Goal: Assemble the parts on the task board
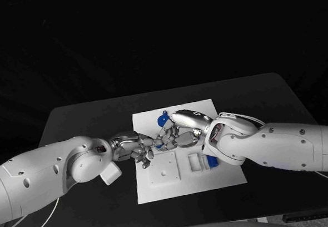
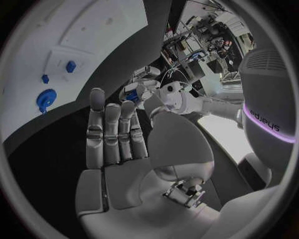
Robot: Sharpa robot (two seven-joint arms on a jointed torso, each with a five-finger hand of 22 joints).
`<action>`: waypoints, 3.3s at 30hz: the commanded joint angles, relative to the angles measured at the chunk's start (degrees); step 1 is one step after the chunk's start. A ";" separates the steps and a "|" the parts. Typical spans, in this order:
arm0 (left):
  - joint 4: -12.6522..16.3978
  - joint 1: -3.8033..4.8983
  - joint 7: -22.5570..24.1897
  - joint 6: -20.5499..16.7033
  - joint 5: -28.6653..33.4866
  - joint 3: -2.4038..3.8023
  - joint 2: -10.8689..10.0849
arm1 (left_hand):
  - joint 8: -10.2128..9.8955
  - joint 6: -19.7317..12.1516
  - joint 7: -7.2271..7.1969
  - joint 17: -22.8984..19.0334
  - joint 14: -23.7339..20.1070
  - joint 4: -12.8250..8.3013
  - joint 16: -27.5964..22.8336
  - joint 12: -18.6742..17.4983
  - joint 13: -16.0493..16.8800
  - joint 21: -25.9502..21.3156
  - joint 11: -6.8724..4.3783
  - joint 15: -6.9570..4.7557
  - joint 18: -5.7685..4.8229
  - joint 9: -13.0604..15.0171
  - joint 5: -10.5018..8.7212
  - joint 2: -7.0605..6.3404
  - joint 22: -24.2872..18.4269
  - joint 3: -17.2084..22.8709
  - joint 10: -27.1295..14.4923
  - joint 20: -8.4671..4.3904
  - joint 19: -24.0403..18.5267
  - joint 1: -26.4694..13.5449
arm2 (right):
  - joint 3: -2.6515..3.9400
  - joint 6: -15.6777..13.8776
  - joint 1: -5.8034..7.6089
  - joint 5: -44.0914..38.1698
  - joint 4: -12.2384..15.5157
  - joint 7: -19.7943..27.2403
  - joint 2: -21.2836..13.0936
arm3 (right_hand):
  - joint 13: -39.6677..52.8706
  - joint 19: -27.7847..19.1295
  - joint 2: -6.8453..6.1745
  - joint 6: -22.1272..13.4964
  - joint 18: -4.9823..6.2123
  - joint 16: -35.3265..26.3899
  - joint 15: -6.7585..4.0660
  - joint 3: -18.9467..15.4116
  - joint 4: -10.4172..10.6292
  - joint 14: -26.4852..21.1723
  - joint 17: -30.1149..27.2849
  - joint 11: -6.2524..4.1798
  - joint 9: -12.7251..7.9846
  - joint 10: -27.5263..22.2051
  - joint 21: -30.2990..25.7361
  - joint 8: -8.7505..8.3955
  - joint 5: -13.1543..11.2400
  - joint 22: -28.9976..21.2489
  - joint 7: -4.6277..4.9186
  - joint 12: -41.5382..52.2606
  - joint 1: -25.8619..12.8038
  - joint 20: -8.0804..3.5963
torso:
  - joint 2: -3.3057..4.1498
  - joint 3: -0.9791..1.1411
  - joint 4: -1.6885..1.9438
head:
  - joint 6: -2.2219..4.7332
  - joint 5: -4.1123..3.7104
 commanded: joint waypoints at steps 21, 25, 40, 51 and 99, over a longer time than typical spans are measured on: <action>0.38 0.08 2.70 2.45 -0.16 0.11 -0.15 | -1.58 0.31 0.06 -0.25 -0.97 -3.36 0.81 -0.19 -0.40 -0.44 -0.05 0.15 0.44 -0.36 4.63 -0.33 1.12 2.57 -0.73 0.15 -0.82 -0.64 | -0.07 0.50 -0.16 -0.19 0.02 -1.15 0.03 | 0.13 0.36 0.63 2.41 -0.47 -0.42 -0.09 -0.23 0.42 0.43 0.12 -0.26 2.10 0.33 -0.34 0.35 0.12 0.08 -2.06 -0.29 -0.37 -0.11 | -0.01 -0.01 0.02 | -0.18 -0.12; 0.36 0.08 2.80 2.65 -0.18 0.11 -0.17 | -1.41 0.27 -0.13 -0.24 -1.01 -4.67 0.88 -0.38 -0.53 -0.38 -0.11 0.09 0.43 -0.17 6.05 0.74 1.15 3.99 -0.63 0.09 -0.89 0.87 | -0.07 0.45 -0.16 -0.23 0.02 -1.24 -0.02 | 0.18 0.45 0.68 2.39 -0.49 -0.48 -0.11 -0.27 0.42 0.48 0.12 -0.28 2.13 0.37 -0.45 0.36 0.14 0.06 -2.08 -0.34 -0.39 -0.13 | 0.01 -0.01 0.03 | -0.24 -0.14; 0.19 0.08 3.73 2.43 -0.14 0.11 -0.23 | 2.37 -1.82 0.57 0.02 -0.80 -8.31 1.39 -1.34 -1.22 1.66 -0.12 0.06 0.95 4.77 7.71 4.08 1.21 10.80 1.01 0.05 -1.60 0.55 | -0.07 0.72 -0.18 -0.18 0.02 -1.43 -0.15 | 0.19 0.40 0.50 2.13 -0.58 -0.74 -0.03 -0.68 0.59 0.35 0.02 -0.23 2.04 0.07 -0.77 0.30 0.45 -0.09 -2.17 -0.58 -0.79 -0.06 | 0.00 -0.03 0.05 | -0.33 -0.10; -0.05 0.08 3.22 2.24 0.11 0.11 -0.31 | 2.77 -1.03 0.08 0.21 -0.58 -8.32 1.29 -1.37 -1.11 2.18 -0.32 -0.17 0.79 7.02 7.42 4.58 1.14 11.93 1.55 -0.15 -1.67 -1.35 | -0.07 -1.31 -0.18 1.12 -0.02 -1.49 -0.66 | -0.43 -0.08 -0.49 -2.89 -0.61 -1.99 0.71 -2.31 1.04 -0.63 -0.77 0.80 -0.41 -1.54 -2.12 0.16 1.62 -1.22 -0.62 -1.46 -2.61 0.54 | 0.01 0.01 0.03 | -0.24 -0.06; 0.07 0.08 1.12 2.74 -1.68 0.11 -0.17 | 10.55 -5.29 -0.52 0.60 -0.65 -8.46 2.06 3.44 1.14 2.39 -0.71 -0.41 0.73 16.76 17.38 4.66 1.20 16.39 -1.05 -0.45 -1.29 -8.96 | -0.07 -0.29 -0.41 3.92 0.84 0.28 -1.06 | -2.12 -0.17 -0.42 -7.16 -0.01 -1.44 1.55 -5.22 0.36 -1.87 -2.58 1.71 -1.17 -2.99 -3.67 0.25 5.20 -2.91 0.75 -0.18 -3.20 1.51 | 0.00 -0.01 -0.02 | -0.33 -0.29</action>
